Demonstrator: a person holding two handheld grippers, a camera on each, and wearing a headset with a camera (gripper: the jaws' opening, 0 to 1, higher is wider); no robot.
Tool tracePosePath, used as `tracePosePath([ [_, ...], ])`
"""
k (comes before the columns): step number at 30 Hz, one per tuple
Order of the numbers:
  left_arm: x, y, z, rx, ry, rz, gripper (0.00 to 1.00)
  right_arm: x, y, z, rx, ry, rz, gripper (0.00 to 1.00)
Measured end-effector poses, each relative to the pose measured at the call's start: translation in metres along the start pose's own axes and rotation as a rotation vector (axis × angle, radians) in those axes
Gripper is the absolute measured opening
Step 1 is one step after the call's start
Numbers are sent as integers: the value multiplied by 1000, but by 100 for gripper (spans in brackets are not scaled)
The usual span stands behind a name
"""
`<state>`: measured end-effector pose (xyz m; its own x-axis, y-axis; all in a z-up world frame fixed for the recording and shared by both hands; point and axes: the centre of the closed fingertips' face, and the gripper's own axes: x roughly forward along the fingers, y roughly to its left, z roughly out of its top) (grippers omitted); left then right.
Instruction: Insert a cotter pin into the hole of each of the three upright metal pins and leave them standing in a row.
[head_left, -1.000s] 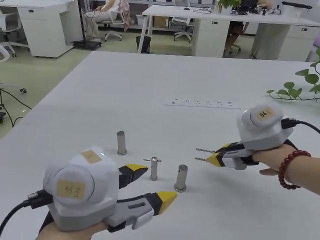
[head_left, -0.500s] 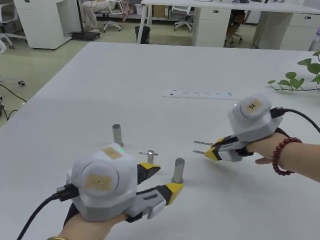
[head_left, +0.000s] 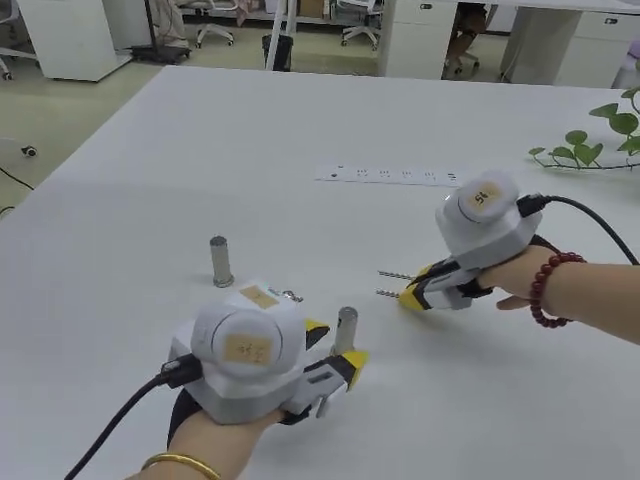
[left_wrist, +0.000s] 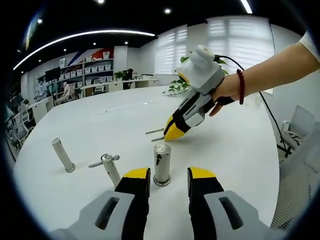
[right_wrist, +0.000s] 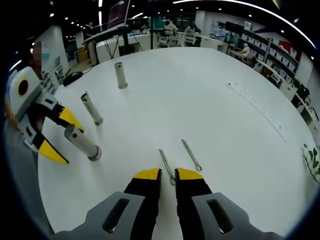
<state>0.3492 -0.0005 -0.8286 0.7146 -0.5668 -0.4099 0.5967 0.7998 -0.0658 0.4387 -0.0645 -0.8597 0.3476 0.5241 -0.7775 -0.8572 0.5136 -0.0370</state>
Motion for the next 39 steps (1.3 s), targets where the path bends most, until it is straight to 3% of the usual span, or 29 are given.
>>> tracePosePath([
  [12, 1, -1, 0, -2, 3, -1, 30, 2, 2, -2, -13, 36, 26, 7],
  [22, -3, -4, 2, 14, 2, -15, 33, 2, 2, -2, -81, 86, 19, 3],
  [39, -15, -12, 10, 39, 8, -36, 36, -16, 2, 13, -219, 66, -13, 2],
])
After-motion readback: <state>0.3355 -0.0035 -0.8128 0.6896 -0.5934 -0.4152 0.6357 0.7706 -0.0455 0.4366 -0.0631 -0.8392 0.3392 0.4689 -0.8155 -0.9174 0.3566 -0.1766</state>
